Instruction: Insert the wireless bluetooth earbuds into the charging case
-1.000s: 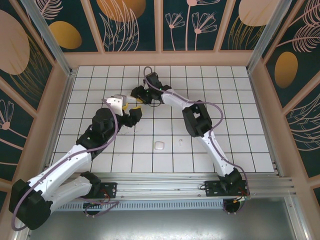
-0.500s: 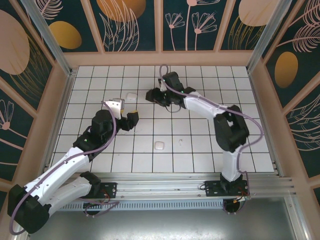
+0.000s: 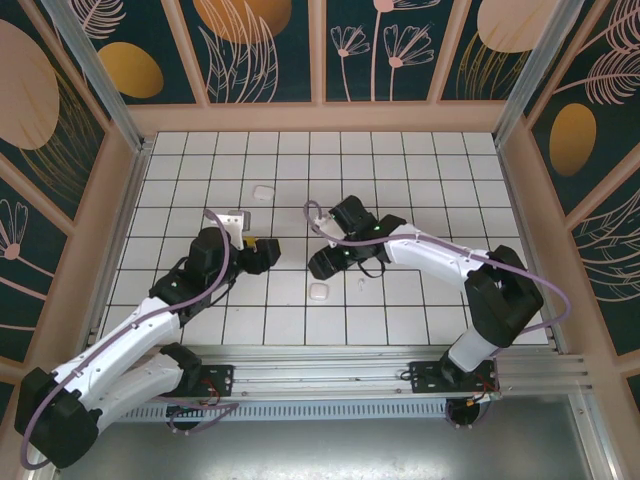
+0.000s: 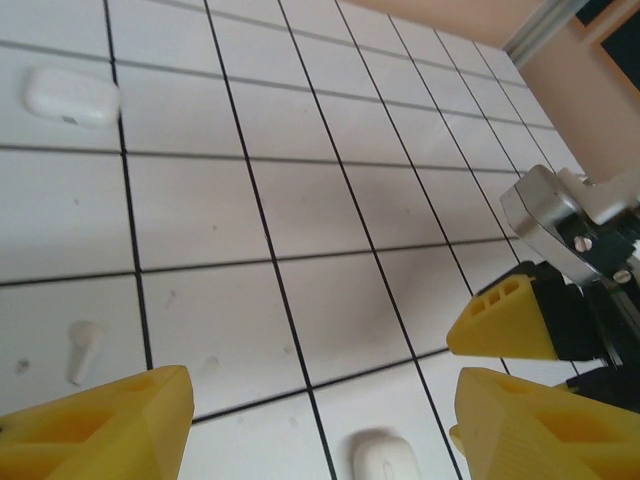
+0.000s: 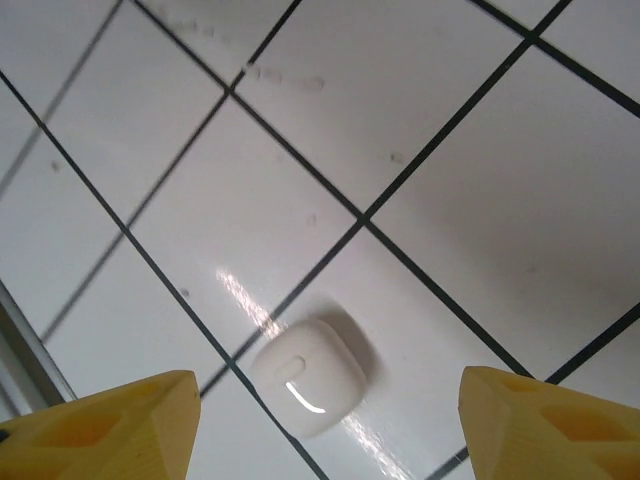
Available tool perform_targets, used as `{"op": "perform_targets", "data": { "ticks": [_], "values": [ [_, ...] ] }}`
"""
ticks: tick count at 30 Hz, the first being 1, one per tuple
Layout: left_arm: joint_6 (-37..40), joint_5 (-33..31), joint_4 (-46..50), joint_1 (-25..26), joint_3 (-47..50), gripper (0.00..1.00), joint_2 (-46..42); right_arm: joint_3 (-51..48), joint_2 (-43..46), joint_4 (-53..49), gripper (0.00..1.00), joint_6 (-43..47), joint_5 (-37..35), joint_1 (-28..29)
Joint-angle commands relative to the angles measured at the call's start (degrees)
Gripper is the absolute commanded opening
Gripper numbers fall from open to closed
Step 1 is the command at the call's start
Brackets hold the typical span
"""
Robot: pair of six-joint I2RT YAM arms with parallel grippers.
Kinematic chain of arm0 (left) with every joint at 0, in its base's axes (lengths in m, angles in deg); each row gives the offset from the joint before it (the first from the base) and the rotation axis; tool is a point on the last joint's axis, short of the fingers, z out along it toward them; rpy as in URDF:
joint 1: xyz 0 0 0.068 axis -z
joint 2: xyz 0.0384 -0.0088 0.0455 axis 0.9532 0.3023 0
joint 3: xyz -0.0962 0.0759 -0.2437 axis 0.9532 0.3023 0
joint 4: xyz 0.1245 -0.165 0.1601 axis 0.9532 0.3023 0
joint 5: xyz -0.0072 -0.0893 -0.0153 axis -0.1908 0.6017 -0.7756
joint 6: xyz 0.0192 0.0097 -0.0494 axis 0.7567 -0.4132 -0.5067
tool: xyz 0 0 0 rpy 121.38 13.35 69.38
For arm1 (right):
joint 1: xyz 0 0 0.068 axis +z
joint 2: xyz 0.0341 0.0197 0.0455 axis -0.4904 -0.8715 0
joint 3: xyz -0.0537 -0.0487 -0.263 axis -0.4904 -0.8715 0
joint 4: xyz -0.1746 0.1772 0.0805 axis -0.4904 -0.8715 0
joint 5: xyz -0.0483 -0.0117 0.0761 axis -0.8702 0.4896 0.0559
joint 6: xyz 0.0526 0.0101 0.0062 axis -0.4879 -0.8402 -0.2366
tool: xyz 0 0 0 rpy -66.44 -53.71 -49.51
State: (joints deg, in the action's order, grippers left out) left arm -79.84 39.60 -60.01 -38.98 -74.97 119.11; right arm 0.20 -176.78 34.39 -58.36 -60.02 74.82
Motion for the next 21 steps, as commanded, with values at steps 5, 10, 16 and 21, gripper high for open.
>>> {"op": "perform_targets", "data": {
  "ticks": [5, 10, 16, 21],
  "values": [
    [-11.8, 2.1, -1.9, 0.0, 5.8, 0.66, -2.5, 4.4, -2.7, -7.6, 0.71, 12.2, -12.3, 7.8],
    [-19.0, 4.7, -5.9, 0.1, 10.4, 0.7, -3.3, 5.7, -6.6, -10.0, 0.71, 13.7, -12.0, 10.2],
    [-22.2, 5.0, -7.5, 0.0, 13.7, 0.71, -5.8, 5.9, -9.9, -10.5, 0.72, 15.5, -13.3, 10.6],
    [-23.3, 4.4, -6.9, 0.0, 15.2, 0.73, -9.2, 9.2, -14.4, -12.1, 0.73, 13.8, -16.2, 10.8]
  ]
}}
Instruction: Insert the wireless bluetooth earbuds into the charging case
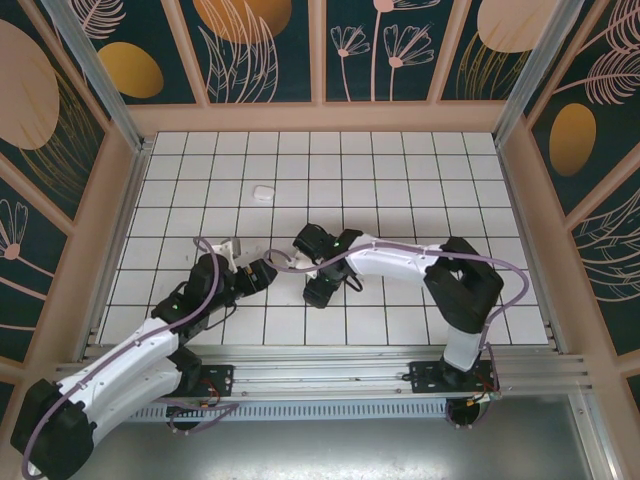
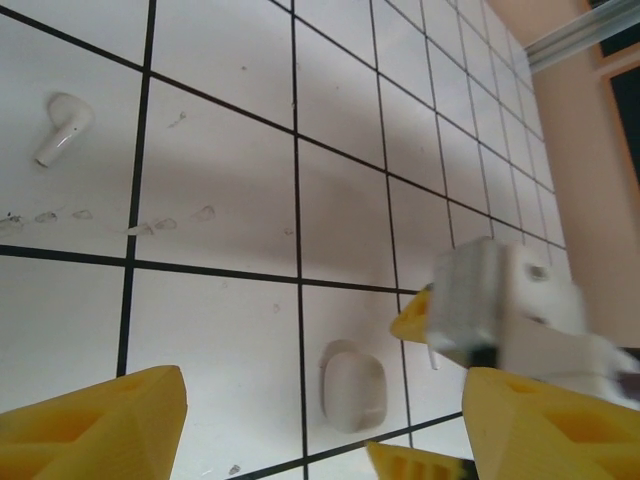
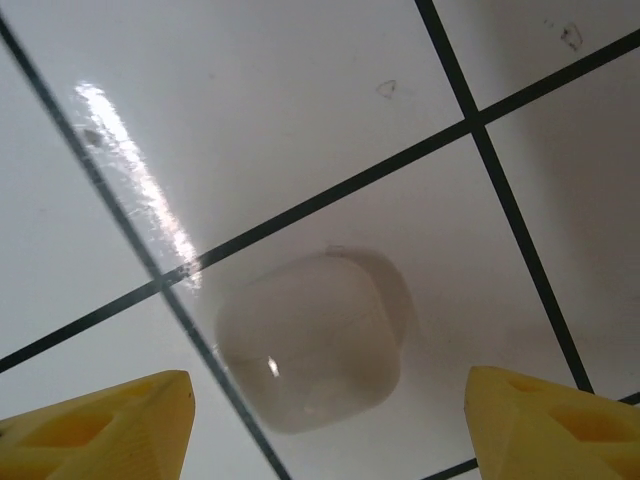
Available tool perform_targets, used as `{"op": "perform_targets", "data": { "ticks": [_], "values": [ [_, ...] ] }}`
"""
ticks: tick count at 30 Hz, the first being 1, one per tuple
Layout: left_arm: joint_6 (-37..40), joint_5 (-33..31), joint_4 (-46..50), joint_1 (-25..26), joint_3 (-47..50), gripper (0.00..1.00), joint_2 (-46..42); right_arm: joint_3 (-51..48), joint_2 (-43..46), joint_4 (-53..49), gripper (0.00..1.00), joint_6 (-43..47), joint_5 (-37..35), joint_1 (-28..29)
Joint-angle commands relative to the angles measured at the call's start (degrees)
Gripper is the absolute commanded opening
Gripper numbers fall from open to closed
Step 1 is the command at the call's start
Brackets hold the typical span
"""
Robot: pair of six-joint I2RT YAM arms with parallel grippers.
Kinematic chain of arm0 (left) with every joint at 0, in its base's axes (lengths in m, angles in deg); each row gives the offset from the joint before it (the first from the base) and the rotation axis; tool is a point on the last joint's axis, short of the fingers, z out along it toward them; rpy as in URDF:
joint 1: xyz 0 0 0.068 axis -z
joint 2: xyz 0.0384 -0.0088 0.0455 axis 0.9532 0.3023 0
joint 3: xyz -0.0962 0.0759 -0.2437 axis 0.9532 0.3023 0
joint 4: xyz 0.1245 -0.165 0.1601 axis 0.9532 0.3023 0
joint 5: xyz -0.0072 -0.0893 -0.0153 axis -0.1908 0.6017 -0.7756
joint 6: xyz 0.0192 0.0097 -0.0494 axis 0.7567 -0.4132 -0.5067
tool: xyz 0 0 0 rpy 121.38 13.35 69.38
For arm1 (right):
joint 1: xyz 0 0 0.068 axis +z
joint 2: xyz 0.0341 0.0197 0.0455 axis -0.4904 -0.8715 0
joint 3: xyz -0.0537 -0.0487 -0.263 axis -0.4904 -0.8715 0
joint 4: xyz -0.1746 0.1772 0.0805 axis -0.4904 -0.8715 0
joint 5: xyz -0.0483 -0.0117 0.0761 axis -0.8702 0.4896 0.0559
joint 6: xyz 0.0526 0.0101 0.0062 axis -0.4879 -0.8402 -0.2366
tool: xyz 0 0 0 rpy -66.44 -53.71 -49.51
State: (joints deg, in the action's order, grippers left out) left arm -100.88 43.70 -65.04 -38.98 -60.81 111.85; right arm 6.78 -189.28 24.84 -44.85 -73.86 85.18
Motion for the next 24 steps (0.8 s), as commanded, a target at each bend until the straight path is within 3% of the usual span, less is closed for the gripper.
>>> {"op": "perform_targets", "data": {
  "ticks": [1, 9, 16, 24],
  "values": [
    [-2.4, 0.1, -1.7, 0.0, 1.2, 0.73, -2.8, 3.0, -2.5, -2.4, 0.73, 0.3, -2.2, 0.6],
    [-1.9, -2.7, 1.9, 0.0, 1.6, 0.74, -6.8, 6.2, -7.0, -4.3, 0.69, 0.4, -0.2, 0.9],
    [0.1, -3.5, 2.1, 0.0, 1.2, 0.74, -5.3, 3.9, -8.2, -3.1, 0.67, -2.4, -1.1, 0.5],
    [1.9, -5.6, 1.9, 0.0, 0.8, 0.69, -5.2, 3.8, -6.5, -0.3, 0.45, -13.2, -1.3, -1.4]
  ]
}}
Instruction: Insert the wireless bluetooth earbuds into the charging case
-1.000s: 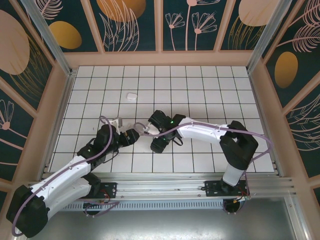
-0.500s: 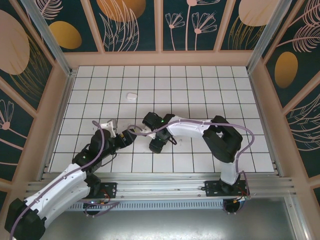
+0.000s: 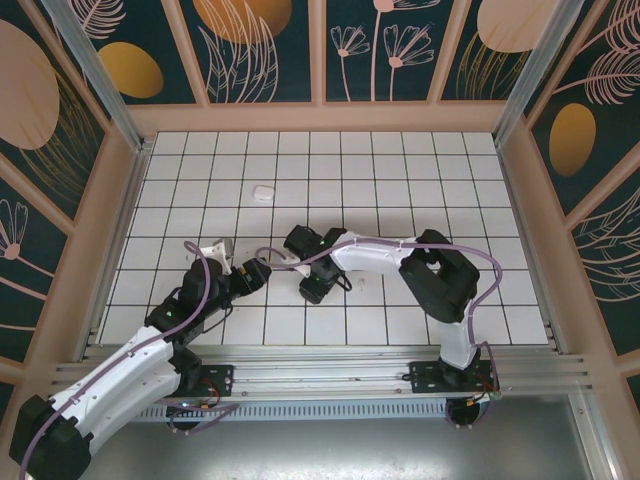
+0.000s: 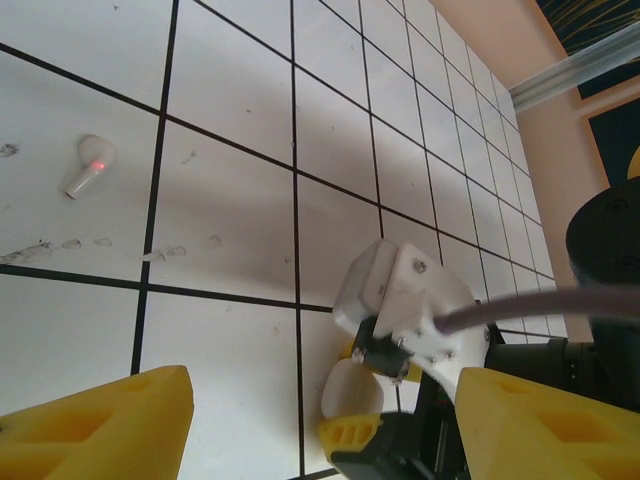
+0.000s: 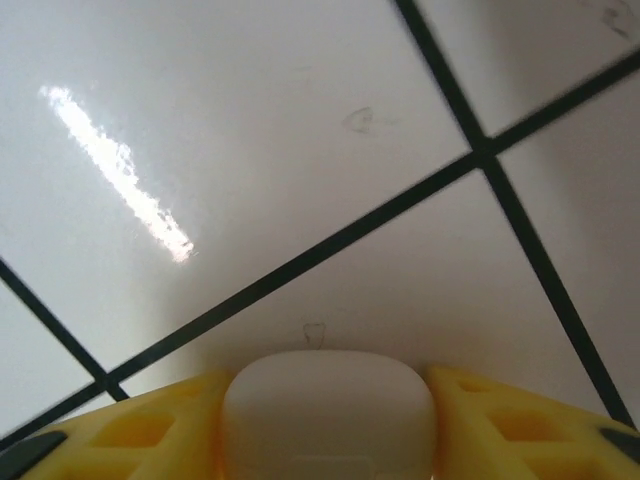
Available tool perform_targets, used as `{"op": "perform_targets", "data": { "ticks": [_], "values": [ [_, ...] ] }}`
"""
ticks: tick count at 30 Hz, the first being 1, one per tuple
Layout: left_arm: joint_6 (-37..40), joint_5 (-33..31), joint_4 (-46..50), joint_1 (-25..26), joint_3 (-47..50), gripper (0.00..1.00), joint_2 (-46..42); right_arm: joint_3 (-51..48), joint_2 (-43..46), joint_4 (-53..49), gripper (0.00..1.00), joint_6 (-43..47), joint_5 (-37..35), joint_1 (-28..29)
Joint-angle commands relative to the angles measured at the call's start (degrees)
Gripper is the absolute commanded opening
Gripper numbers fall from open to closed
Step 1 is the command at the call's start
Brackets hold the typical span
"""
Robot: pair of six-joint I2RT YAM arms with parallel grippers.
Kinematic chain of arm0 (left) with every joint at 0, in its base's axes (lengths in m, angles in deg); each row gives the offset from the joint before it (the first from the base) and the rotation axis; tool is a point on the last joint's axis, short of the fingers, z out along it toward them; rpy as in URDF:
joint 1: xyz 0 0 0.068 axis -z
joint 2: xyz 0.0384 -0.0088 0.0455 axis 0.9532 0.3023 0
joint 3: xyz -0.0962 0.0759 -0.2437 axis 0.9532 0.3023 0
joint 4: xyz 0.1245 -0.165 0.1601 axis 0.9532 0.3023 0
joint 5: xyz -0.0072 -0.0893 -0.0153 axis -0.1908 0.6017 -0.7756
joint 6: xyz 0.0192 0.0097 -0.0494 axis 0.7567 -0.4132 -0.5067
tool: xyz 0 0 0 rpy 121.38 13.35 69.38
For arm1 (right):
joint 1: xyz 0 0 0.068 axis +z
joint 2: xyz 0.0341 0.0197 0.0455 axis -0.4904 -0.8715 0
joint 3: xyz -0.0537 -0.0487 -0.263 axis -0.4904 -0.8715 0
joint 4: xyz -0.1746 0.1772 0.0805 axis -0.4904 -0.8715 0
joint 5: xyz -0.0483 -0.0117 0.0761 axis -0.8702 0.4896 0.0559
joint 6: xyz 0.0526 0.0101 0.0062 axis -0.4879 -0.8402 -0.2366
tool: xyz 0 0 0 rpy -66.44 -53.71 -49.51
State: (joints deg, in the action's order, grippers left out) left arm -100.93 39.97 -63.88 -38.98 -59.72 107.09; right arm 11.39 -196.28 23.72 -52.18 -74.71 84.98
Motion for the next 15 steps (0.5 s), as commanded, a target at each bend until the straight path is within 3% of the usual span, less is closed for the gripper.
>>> {"op": "perform_targets", "data": {
  "ticks": [1, 8, 15],
  "values": [
    [2.1, -2.3, 1.0, 0.0, -0.4, 0.69, -0.8, -0.7, 0.8, 1.0, 0.43, -7.8, -0.1, -1.8],
    [6.5, -0.8, -0.9, 0.0, -1.4, 0.69, -1.5, -2.7, 7.3, 5.7, 0.39, -20.8, 3.0, -4.3],
    [14.7, 3.0, -9.5, 0.0, -4.2, 0.65, -0.1, -2.9, 19.0, 10.4, 0.38, -34.6, 2.4, -9.0]
  ]
}}
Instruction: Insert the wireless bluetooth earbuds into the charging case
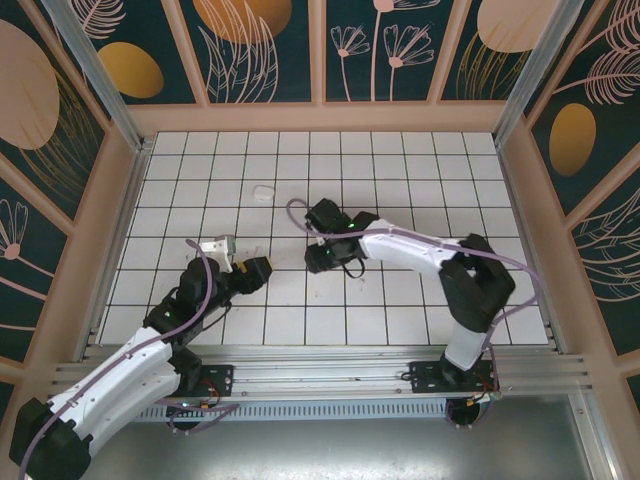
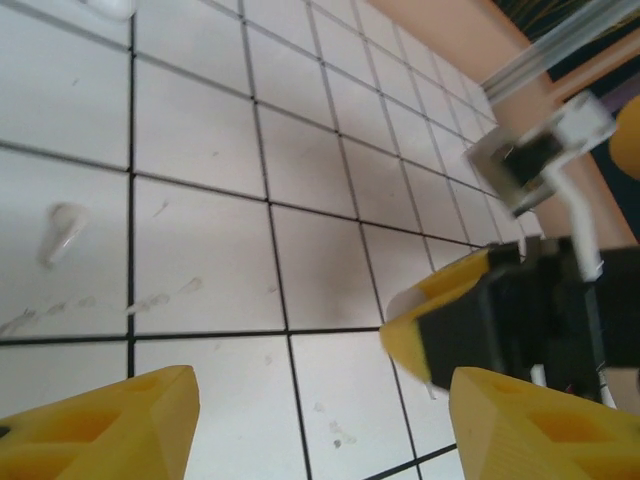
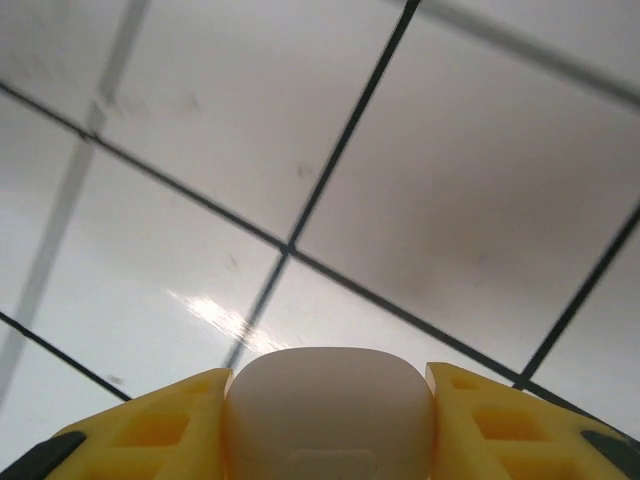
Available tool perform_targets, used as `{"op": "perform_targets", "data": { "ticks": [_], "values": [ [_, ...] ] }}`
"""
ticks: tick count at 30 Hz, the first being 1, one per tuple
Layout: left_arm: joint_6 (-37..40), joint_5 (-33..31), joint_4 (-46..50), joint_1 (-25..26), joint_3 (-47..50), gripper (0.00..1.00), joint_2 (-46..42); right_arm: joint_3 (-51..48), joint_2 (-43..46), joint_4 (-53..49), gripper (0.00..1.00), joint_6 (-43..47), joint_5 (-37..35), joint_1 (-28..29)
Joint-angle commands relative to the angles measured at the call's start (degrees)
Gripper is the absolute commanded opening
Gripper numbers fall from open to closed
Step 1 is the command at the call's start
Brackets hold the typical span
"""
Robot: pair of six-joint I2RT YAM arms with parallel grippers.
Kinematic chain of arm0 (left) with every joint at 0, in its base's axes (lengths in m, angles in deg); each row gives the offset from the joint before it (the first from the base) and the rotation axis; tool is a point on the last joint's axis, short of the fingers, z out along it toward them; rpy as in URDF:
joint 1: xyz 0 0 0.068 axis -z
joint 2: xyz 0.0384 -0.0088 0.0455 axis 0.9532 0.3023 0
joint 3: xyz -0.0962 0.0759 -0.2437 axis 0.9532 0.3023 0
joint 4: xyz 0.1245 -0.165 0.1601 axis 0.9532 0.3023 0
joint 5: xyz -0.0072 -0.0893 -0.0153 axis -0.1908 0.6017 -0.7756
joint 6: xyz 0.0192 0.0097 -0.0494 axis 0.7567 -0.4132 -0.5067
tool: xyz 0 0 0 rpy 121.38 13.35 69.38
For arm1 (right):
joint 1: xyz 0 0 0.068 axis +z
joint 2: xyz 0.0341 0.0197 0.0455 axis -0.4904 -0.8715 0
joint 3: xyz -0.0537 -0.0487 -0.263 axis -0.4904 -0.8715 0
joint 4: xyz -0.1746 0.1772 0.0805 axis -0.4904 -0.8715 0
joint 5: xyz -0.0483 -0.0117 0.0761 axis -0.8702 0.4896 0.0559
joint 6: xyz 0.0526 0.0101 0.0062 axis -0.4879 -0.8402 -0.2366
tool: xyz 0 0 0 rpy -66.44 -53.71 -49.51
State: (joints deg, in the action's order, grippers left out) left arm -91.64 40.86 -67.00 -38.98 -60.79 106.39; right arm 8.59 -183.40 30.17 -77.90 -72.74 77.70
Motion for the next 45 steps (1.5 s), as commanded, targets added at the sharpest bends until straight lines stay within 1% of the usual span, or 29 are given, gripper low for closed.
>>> {"op": "perform_targets", "data": {
  "ticks": [1, 5, 8, 11, 16, 22, 24, 28, 32, 39, 45],
  "values": [
    [6.8, 3.0, -7.7, 0.0, -4.1, 0.63, 1.7, -0.4, 8.2, 5.2, 0.38, -10.9, 1.0, -2.7],
    [11.9, 6.5, -12.5, 0.2, -9.0, 0.61, 7.4, -2.7, 16.3, 11.3, 0.38, -17.3, 3.3, -6.1],
    [16.5, 8.0, -16.7, 1.0, -12.1, 0.6, 8.9, -4.4, 20.9, 15.2, 0.37, -21.2, 4.2, -7.8],
    [21.2, 8.8, -19.3, 3.2, -14.9, 0.6, 10.4, -5.4, 23.7, 17.1, 0.37, -23.3, 4.5, -8.5],
    [27.7, 9.4, -20.1, 8.0, -19.4, 0.61, 15.8, -5.8, 25.5, 17.6, 0.38, -25.1, 4.7, -8.5],
    [28.0, 11.7, -29.9, 10.2, -19.8, 0.59, 22.1, -8.0, 28.5, 19.1, 0.39, -26.1, 5.2, -8.8],
    [28.8, 12.3, -32.1, 10.4, -20.0, 0.57, 24.3, -9.1, 29.8, 20.4, 0.39, -27.1, 5.3, -9.2],
    [31.8, 12.3, -33.6, 10.6, -21.3, 0.5, 29.0, -10.0, 31.2, 20.7, 0.4, -27.6, 5.2, -10.1],
    [32.2, 13.8, -37.3, 11.1, -23.3, 0.43, 33.9, -11.4, 32.1, 20.8, 0.4, -28.4, 5.7, -10.6],
    [31.0, 14.9, -41.8, 11.8, -25.8, 0.44, 39.0, -12.9, 32.2, 23.0, 0.4, -30.2, 7.2, -10.6],
    [29.4, 13.9, -42.0, 11.8, -27.6, 0.37, 41.7, -12.4, 32.3, 23.3, 0.4, -30.6, 8.3, -10.6]
  ]
}}
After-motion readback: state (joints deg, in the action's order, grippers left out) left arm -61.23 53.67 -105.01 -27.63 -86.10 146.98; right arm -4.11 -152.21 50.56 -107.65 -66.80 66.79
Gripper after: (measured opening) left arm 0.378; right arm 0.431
